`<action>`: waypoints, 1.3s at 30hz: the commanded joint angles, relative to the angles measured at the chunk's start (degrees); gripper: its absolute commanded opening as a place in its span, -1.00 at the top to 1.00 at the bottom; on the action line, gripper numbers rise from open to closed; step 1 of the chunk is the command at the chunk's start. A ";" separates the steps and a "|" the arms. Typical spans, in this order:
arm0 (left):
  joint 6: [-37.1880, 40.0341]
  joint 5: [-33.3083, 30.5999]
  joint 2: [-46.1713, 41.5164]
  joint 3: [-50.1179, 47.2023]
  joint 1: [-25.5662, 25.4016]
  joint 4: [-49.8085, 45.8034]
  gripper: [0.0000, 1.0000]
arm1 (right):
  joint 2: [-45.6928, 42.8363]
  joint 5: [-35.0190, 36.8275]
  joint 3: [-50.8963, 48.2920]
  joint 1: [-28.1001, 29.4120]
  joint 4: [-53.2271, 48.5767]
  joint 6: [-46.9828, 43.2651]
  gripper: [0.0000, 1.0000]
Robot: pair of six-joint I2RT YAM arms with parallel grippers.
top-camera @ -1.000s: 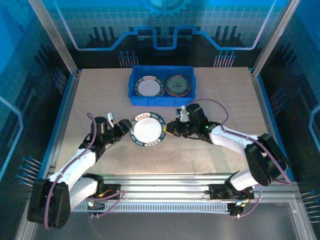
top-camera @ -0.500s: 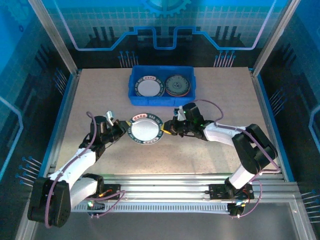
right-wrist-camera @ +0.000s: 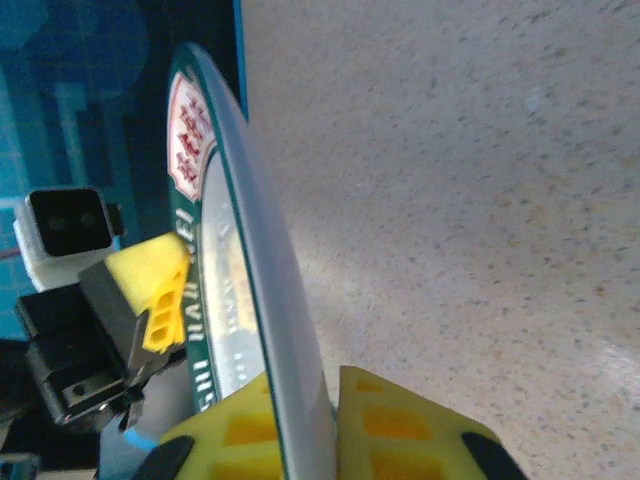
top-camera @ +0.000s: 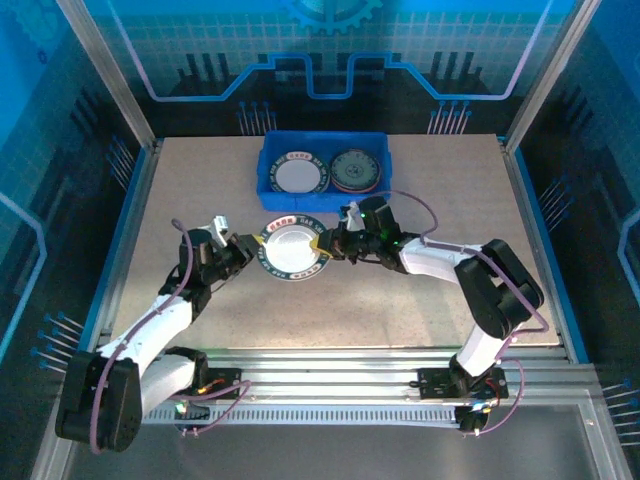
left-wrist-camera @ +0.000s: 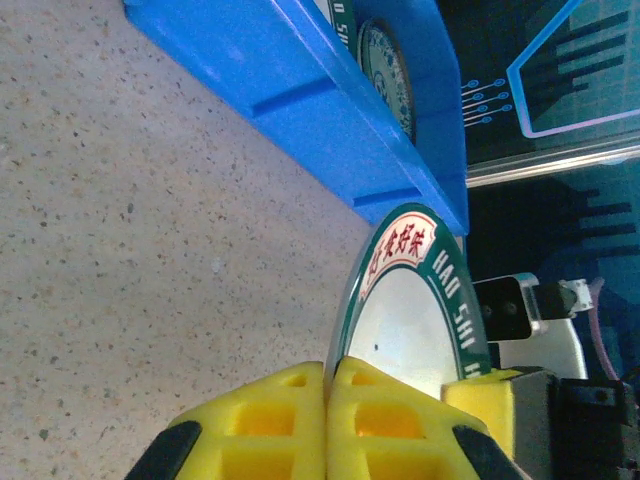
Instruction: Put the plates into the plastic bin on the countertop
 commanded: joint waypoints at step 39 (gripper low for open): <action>5.45 1.20 -3.23 3.53 -0.54 -6.22 -0.99 | 19.20 12.11 48.88 -12.12 -23.14 -13.77 1.00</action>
